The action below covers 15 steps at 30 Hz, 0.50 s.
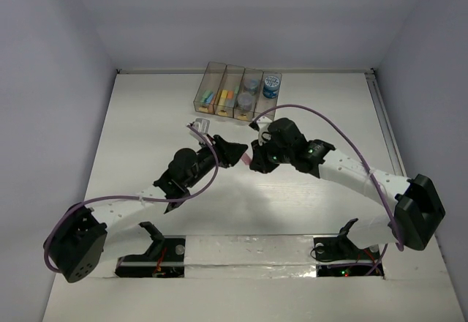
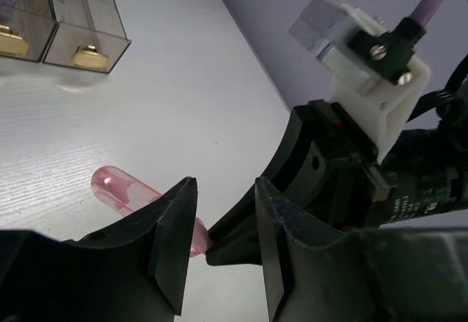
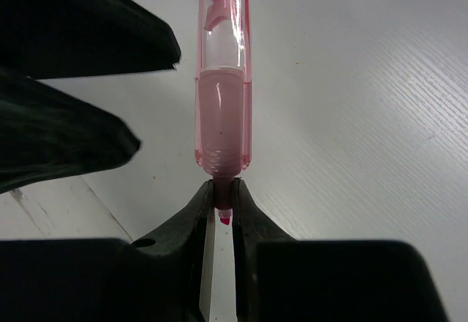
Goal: Sort the stationery into containers
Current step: Pick up the pen from the center of the board.
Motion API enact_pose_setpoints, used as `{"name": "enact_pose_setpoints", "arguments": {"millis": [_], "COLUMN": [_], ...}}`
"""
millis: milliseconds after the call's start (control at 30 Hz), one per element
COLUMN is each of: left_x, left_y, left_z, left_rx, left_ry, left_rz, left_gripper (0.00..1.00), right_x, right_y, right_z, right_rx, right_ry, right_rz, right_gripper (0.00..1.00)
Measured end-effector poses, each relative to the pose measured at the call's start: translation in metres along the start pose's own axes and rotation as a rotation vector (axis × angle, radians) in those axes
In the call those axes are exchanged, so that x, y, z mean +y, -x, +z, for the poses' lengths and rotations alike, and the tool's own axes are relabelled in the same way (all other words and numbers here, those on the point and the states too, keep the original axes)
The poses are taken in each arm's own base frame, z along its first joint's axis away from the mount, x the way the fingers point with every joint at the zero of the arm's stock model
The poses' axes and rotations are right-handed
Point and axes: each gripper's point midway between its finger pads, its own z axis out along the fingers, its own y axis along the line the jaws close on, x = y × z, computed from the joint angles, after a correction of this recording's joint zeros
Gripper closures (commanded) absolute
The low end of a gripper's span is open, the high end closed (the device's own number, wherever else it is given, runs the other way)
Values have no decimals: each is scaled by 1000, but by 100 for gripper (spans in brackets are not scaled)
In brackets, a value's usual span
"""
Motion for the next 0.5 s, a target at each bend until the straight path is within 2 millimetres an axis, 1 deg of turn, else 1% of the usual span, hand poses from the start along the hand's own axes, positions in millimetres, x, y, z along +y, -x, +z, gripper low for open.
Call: {"name": "enact_pose_setpoints", "arguments": {"millis": [67, 200, 300, 400, 500], "left_x": [4, 10, 10, 11, 10], "left_y": [-7, -14, -14, -13, -9], "left_z": [0, -1, -1, -1, 0], "left_rx": [20, 38, 36, 32, 15], "left_ry": [8, 22, 23, 26, 23], "left_rz": [-5, -11, -11, -12, -18], "left_gripper": [69, 70, 70, 70, 66], "right_x": [1, 3, 5, 8, 10], "right_y": [1, 3, 7, 15, 20], "right_z": [0, 0, -4, -13, -19], "right_rx": [-4, -13, -31, -65, -90], "right_ry": [5, 10, 13, 17, 16], "right_rz": [-2, -7, -11, -18, -23], "right_gripper": [100, 100, 100, 100, 100]}}
